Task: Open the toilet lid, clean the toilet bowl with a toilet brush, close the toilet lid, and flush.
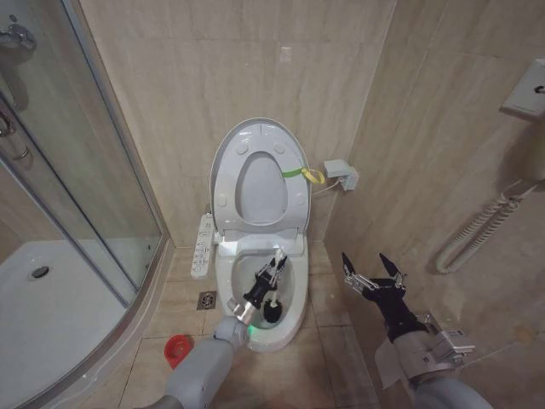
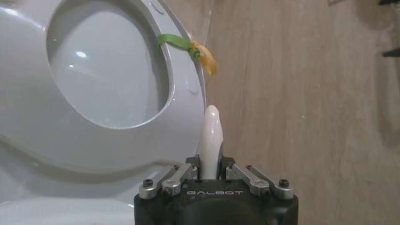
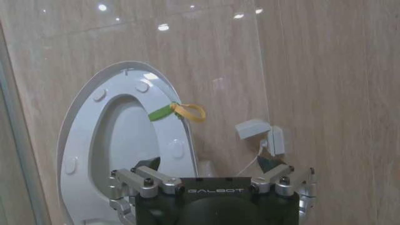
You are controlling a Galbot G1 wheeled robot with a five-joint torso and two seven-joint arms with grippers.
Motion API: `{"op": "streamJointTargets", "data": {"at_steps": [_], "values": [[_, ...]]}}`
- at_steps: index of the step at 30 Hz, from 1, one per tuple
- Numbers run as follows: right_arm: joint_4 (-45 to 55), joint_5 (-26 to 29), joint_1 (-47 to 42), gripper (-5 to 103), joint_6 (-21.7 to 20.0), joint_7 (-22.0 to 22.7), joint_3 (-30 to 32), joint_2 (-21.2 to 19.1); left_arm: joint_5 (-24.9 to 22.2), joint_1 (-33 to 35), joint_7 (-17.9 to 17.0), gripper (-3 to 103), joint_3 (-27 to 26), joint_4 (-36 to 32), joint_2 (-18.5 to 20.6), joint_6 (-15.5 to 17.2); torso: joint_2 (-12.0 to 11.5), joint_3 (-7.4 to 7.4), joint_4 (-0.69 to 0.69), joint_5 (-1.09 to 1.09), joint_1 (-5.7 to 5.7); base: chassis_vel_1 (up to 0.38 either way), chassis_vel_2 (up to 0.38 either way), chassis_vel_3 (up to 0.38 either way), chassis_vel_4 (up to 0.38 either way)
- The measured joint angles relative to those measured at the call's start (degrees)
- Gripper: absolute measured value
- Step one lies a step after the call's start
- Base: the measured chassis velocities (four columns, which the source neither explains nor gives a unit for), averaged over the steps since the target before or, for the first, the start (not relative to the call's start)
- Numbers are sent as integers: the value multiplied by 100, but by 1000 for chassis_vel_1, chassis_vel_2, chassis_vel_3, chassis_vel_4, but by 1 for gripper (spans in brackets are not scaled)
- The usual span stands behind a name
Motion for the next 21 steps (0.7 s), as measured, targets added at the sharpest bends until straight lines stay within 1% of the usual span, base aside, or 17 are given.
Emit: {"op": "streamJointTargets", "data": {"at_steps": [5, 7, 8, 10, 11, 12, 18, 21], "values": [[0, 0, 0, 100, 0, 0, 0, 0, 149, 246, 25, 20, 3, -64, 186, 1, -1, 2, 3, 1, 1, 0, 0, 0, 0], [0, 0, 0, 100, 0, 0, 0, 0, 234, 431, 13, 20, 29, -257, 337, 1, 0, 1, 0, 1, 0, 0, 0, 0, 0], [0, 0, 0, 100, 0, 0, 0, 0, 234, 431, 13, 20, 29, -257, 337, 1, 0, 1, 0, 1, 0, 0, 0, 0, 0], [0, 0, 0, 100, 0, -1, 0, 0, 275, 641, -31, 20, 86, -482, 514, 2, 0, 2, 2, 0, 0, 0, 0, 0, 0], [0, 0, 0, 100, 0, 0, 0, 0, 279, 722, -62, 23, 99, -596, 592, 4, 0, 1, 2, 1, 0, 0, 0, 0, 0], [0, 0, 0, 100, 0, -1, 0, 0, 283, 782, -79, 23, 101, -680, 649, 8, 0, 2, 3, 1, 0, 0, 0, 0, 0], [0, 0, 0, 100, 0, 0, 0, 0, 307, 964, -174, 23, 81, -1051, 882, 24, -1, 3, 1, 0, 1, 0, 0, 0, 0], [0, 0, 0, 100, 0, 0, 0, 0, 316, 1119, -201, 23, 48, -1332, 1091, 32, -2, 3, 1, 0, 1, 0, 0, 0, 0]]}}
